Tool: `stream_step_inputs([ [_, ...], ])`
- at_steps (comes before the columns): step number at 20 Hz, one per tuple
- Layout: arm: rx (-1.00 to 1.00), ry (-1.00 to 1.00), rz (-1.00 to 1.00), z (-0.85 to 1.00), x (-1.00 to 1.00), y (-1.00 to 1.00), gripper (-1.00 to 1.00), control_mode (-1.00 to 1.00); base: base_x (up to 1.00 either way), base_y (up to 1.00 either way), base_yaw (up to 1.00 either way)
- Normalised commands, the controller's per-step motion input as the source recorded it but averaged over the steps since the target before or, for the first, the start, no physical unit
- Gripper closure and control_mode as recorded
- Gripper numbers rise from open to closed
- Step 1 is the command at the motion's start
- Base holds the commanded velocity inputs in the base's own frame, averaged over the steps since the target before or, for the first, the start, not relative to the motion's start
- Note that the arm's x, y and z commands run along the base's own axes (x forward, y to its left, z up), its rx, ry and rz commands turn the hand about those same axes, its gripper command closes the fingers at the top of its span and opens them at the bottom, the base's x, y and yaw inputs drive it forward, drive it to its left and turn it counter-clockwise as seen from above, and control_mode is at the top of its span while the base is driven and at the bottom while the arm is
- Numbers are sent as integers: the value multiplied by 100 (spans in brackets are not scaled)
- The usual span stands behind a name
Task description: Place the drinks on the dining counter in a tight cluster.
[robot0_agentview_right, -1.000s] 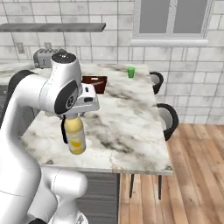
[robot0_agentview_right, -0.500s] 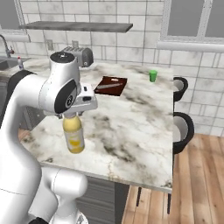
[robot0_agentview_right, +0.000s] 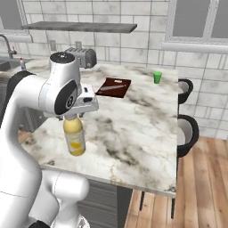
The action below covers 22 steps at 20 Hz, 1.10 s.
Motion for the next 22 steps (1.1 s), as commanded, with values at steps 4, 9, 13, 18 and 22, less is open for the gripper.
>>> stream_step_inputs([
  [4,1,5,10,0,22,-26,100,-100,3,-8,3],
  [9,6,3,22,0,47,-42,100,-100,0,0,0],
  [13,3,0,16,-3,30,-18,100,-100,0,0,0],
  [18,-1,0,0,-42,50,40,100,-100,0,0,0],
  [22,-1,0,-1,-39,61,43,100,-100,0,0,0],
])
